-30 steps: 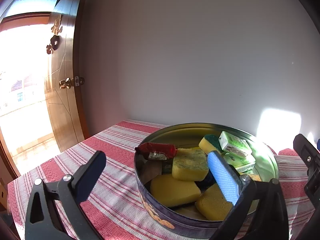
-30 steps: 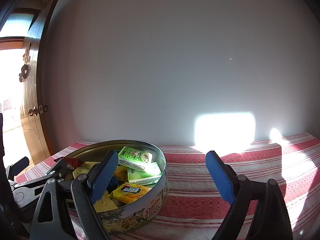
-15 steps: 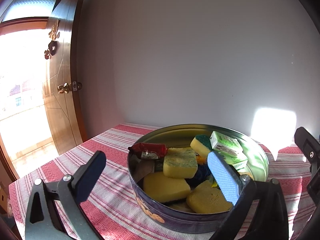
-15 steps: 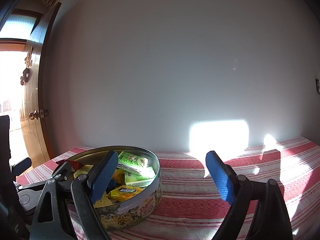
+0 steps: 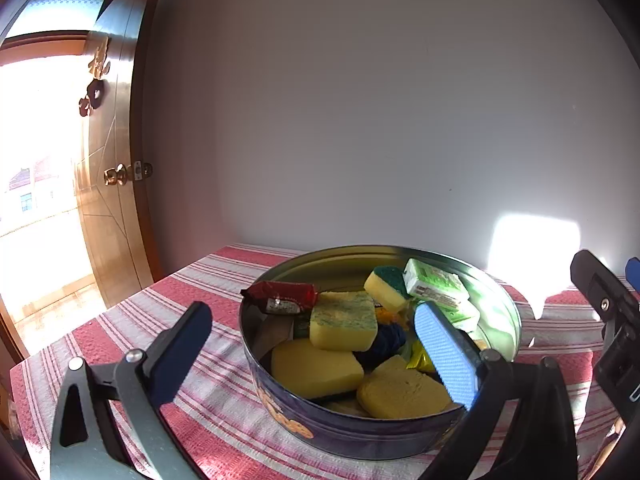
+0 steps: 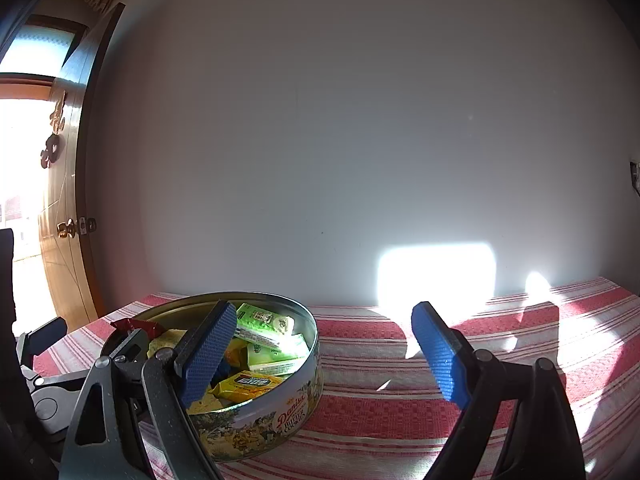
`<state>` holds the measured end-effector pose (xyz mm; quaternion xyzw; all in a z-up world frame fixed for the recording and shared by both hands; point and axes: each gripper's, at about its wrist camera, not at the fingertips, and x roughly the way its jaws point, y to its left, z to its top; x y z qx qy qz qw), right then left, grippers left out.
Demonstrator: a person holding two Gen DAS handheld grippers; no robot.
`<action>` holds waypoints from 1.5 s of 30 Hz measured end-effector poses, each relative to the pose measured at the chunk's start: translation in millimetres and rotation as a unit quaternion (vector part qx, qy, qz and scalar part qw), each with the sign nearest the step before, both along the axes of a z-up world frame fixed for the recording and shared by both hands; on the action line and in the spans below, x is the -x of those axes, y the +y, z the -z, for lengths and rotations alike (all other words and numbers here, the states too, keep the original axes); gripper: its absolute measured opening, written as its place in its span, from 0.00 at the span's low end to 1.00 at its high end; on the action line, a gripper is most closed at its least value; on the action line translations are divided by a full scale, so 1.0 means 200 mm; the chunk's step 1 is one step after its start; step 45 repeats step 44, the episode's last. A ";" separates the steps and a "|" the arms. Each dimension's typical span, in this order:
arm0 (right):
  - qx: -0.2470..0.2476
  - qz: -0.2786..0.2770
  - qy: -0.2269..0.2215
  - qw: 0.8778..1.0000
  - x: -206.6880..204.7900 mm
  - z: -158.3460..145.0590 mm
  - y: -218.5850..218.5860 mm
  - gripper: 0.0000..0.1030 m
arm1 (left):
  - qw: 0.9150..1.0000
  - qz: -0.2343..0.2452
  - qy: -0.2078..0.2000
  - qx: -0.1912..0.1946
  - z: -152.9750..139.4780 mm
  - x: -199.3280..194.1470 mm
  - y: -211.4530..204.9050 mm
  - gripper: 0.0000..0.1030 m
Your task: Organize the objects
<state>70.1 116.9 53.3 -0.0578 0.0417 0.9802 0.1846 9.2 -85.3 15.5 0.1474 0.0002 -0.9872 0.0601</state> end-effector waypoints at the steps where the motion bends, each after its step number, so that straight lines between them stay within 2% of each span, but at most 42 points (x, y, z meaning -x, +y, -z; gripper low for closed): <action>1: -0.001 -0.001 0.000 1.000 0.00 0.00 0.00 0.88 | 1.000 0.001 0.000 0.000 0.00 0.00 0.00 1.00; 45: -0.004 0.000 -0.002 1.000 0.00 0.00 0.00 0.88 | 1.000 0.012 -0.008 -0.014 0.01 0.01 -0.02 1.00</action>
